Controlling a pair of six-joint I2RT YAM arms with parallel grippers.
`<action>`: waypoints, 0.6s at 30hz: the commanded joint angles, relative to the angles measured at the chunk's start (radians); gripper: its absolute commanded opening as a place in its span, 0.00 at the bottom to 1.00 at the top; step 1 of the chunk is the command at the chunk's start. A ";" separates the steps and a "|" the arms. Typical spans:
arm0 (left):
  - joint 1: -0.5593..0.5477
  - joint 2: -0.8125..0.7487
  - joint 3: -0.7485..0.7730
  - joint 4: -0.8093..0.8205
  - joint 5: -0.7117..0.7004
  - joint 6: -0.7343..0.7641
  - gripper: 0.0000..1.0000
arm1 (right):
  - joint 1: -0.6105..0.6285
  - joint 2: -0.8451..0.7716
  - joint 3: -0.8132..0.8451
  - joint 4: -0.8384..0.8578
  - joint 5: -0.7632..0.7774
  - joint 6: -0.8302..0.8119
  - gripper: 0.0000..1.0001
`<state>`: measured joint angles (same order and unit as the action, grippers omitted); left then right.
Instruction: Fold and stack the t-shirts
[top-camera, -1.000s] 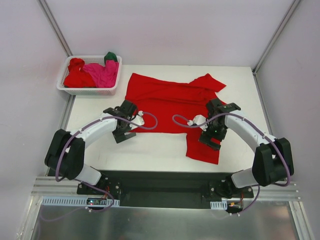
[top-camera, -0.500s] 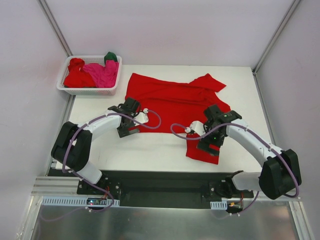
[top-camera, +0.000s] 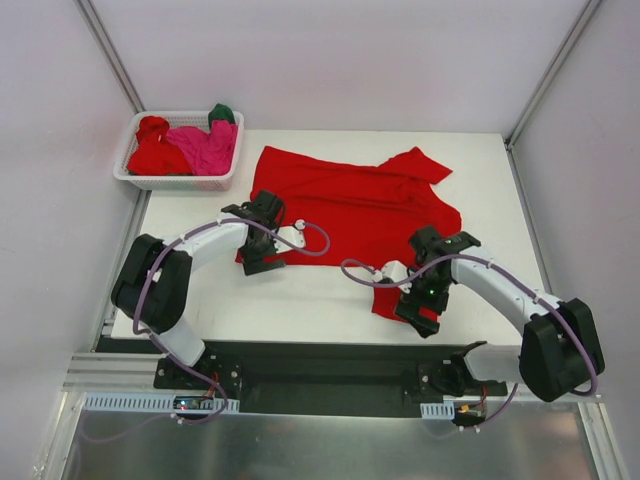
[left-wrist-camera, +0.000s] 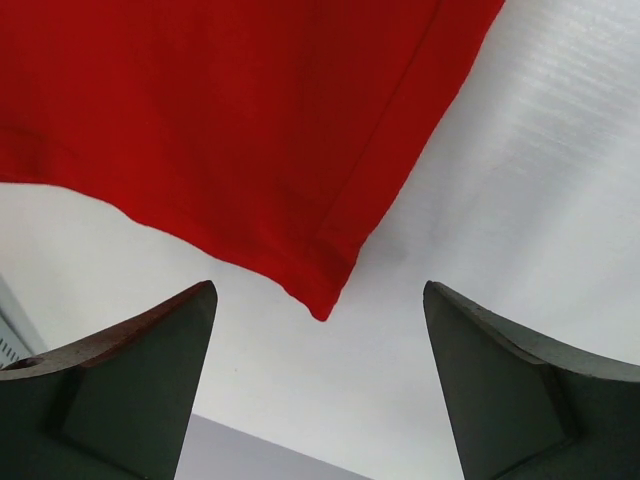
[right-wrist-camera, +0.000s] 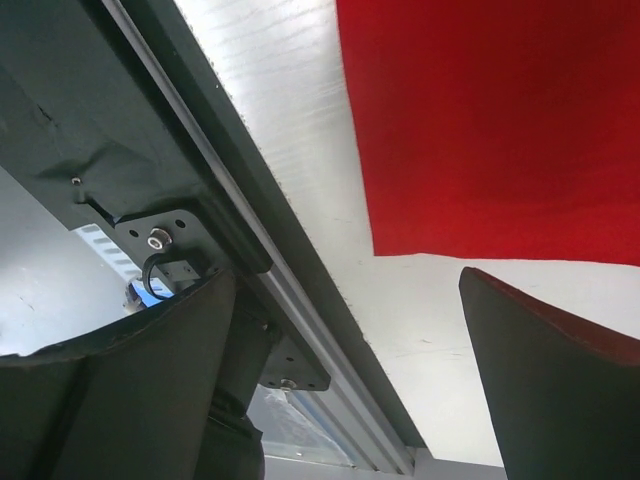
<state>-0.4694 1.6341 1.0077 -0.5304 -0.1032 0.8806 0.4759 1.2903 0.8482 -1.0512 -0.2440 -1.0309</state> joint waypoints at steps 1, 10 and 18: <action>0.017 0.029 0.071 -0.065 0.082 0.021 0.85 | 0.006 -0.055 -0.070 0.003 0.018 -0.009 0.99; 0.032 0.040 0.077 -0.086 0.077 0.043 0.84 | 0.016 -0.085 -0.188 0.132 0.138 0.018 0.99; 0.035 0.026 0.066 -0.092 0.068 0.021 0.84 | 0.053 -0.095 -0.224 0.243 0.232 0.087 0.97</action>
<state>-0.4431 1.6722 1.0660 -0.5858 -0.0589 0.9016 0.5034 1.2270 0.6369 -0.8726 -0.0784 -0.9924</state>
